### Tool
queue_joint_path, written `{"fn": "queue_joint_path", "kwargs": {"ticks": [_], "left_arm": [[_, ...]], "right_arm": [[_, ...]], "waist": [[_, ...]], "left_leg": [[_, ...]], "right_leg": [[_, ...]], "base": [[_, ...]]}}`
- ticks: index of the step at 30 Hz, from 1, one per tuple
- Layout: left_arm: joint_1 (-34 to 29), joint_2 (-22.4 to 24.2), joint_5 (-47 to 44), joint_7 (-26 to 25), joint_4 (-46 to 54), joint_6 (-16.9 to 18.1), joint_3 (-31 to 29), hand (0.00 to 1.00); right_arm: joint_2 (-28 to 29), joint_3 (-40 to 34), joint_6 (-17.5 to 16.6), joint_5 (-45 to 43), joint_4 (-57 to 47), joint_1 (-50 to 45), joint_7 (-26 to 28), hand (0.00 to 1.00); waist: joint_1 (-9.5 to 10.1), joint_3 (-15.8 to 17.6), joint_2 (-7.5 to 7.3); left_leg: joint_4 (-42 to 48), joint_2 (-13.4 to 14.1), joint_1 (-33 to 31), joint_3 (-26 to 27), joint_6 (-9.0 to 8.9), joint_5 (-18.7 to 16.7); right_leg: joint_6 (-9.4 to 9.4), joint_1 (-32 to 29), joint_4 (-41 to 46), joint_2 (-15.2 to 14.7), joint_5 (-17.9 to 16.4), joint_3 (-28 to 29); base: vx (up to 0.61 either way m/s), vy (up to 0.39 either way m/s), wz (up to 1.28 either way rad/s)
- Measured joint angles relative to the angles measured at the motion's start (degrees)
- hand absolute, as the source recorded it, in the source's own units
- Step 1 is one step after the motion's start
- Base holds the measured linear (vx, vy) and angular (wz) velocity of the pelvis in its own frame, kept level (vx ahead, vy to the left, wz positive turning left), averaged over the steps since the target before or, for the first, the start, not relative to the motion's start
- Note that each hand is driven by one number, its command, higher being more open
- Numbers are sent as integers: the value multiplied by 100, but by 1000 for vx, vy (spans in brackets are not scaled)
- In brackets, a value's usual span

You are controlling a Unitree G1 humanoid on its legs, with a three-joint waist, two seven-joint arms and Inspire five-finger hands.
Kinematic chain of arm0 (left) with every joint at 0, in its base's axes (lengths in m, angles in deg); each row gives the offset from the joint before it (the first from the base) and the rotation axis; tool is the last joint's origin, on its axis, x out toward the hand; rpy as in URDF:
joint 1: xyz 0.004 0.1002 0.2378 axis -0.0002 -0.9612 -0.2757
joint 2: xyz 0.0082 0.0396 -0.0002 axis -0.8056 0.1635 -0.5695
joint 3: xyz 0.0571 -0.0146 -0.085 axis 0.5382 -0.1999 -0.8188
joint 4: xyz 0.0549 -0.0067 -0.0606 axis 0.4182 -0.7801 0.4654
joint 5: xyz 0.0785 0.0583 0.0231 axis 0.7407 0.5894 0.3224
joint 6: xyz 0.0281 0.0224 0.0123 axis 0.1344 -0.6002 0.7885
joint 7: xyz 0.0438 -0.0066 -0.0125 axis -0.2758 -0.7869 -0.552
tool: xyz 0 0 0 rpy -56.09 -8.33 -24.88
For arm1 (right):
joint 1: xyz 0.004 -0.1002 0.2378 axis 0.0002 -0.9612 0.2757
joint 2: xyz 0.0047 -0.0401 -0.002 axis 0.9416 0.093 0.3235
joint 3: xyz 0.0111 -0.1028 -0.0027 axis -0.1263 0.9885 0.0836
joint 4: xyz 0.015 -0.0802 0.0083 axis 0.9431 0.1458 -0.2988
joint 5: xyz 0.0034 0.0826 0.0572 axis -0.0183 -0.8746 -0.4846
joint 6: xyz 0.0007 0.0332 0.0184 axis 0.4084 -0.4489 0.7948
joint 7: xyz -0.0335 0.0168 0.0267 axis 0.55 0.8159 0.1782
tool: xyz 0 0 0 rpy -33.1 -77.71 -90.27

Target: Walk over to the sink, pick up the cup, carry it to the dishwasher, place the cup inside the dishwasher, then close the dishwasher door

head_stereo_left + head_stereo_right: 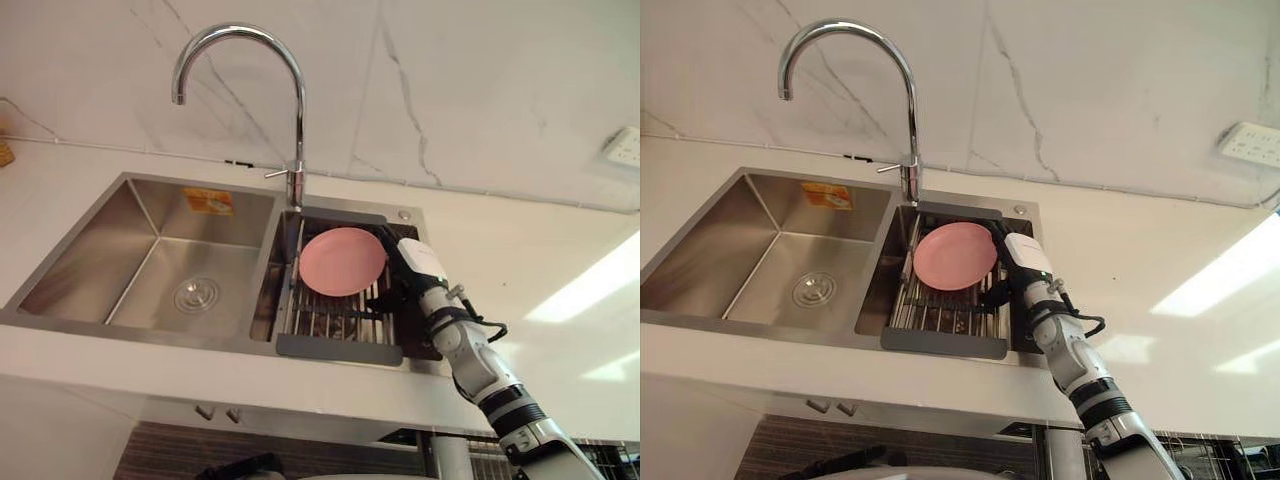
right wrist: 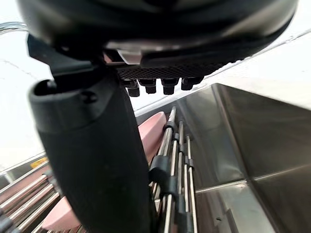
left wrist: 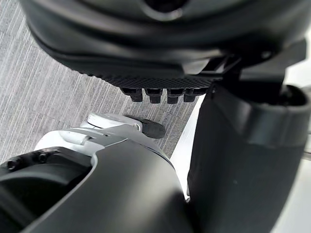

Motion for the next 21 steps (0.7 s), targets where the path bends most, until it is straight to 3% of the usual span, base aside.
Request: {"fn": "queue_joint_path", "kwargs": {"ticks": [21], "left_arm": [[16, 0, 181, 74, 20, 90, -2, 100]], "right_arm": [[120, 155, -351, 467, 543, 274, -1395, 100]], "waist": [[70, 9, -4]], "left_leg": [[3, 1, -29, -262, -7, 48]], "right_leg": [[-27, 82, 109, -26, 14, -250]], "base": [[22, -5, 7]]}}
